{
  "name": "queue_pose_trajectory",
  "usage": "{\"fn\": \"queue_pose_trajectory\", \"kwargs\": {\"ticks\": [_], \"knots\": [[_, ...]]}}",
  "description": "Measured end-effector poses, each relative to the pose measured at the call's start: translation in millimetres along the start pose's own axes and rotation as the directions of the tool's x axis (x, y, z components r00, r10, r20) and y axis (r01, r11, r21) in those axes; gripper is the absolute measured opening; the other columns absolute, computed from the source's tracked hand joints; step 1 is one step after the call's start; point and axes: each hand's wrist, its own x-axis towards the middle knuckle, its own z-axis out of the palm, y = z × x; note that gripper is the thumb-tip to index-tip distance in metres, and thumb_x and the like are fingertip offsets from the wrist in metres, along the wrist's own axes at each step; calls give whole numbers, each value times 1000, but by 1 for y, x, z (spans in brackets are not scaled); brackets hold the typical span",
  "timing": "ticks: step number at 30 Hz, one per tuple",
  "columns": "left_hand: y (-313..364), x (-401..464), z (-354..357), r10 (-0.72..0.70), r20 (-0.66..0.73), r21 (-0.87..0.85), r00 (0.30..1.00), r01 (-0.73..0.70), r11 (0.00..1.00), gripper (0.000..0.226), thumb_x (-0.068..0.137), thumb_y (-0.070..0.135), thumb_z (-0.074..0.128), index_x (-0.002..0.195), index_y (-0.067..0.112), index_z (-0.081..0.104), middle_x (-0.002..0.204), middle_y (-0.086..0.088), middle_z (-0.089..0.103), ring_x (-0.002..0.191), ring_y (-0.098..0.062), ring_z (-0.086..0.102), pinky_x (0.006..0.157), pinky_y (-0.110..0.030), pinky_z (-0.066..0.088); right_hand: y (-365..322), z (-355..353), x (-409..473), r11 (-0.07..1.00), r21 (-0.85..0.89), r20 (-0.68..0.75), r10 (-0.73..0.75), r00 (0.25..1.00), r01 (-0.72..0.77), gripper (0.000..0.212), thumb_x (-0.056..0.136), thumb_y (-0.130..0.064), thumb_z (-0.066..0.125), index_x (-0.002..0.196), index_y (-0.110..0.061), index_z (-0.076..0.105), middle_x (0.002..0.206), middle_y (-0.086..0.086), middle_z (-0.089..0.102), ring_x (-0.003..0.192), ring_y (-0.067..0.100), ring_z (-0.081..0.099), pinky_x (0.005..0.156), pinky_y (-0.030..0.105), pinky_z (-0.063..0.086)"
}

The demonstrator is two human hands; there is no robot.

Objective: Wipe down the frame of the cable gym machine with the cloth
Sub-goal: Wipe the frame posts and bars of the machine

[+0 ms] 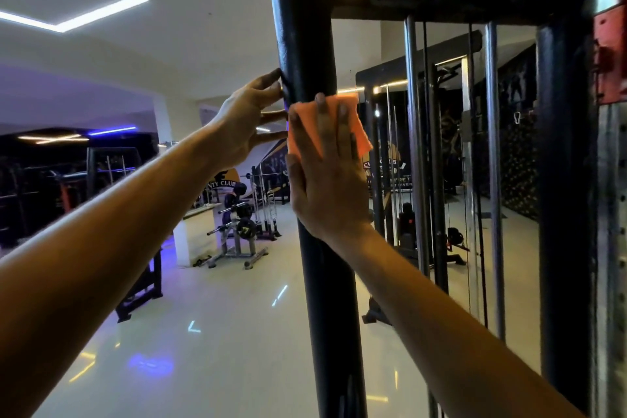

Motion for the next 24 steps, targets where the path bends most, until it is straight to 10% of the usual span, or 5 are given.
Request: {"fn": "queue_pose_trajectory", "kwargs": {"ticks": [15, 24], "knots": [[-53, -19, 12, 20, 46, 1, 999, -20, 1000, 59, 113, 29, 56, 166, 40, 33, 141, 9, 71, 126, -14, 70, 111, -51, 52, -2, 6, -45, 974, 205, -73, 117, 990, -100, 67, 117, -29, 45, 171, -5, 13, 180, 21, 9, 167, 40, 15, 128, 59, 36], [-97, -60, 27, -11, 86, -12, 996, 12, 1000, 65, 114, 25, 54, 170, 39, 23, 149, 3, 65, 131, -14, 67, 113, -52, 49, 0, 4, -142, 935, 276, 116, 199, 973, -224, 70, 116, -34, 47, 173, -9, 15, 182, 16, -1, 168, 36, 12, 123, 62, 41]]}}
